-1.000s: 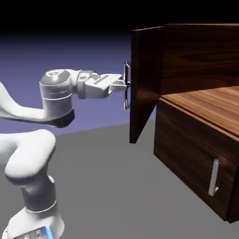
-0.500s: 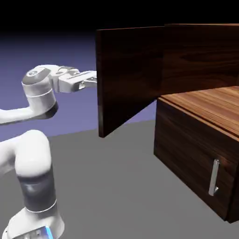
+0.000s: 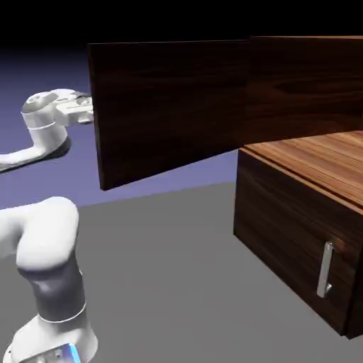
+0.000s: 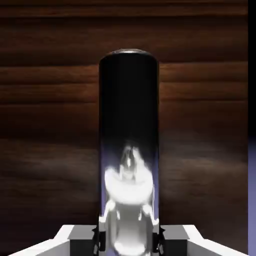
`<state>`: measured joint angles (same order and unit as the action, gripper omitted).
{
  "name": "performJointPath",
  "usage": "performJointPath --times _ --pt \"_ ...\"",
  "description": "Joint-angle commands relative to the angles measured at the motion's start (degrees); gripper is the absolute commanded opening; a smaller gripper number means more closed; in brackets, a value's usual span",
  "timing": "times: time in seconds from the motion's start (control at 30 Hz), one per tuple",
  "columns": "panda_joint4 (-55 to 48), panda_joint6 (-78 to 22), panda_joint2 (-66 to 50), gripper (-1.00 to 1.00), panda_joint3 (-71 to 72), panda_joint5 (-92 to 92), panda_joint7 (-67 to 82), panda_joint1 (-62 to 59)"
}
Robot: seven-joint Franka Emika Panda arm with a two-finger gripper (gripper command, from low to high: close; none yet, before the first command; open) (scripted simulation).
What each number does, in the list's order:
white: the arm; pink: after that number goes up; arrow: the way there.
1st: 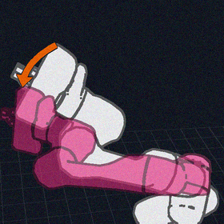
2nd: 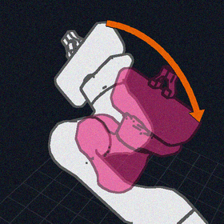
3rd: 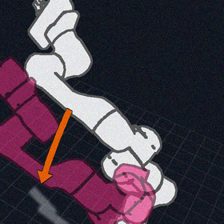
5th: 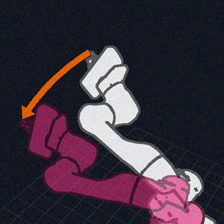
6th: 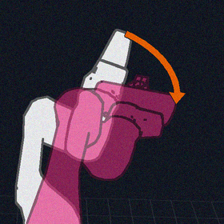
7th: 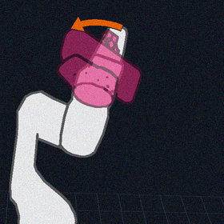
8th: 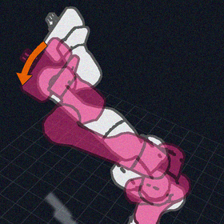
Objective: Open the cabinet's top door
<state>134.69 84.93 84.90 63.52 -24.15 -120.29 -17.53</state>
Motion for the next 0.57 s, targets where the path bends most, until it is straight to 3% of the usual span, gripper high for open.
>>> performJointPath --times 0.0,0.53 --pt "-2.08 -1.81 -0.16 -1.00 0.77 0.47 0.22 -1.42" --pt "-35.30 -26.38 -1.08 -1.00 8.06 3.90 5.32 -24.69"
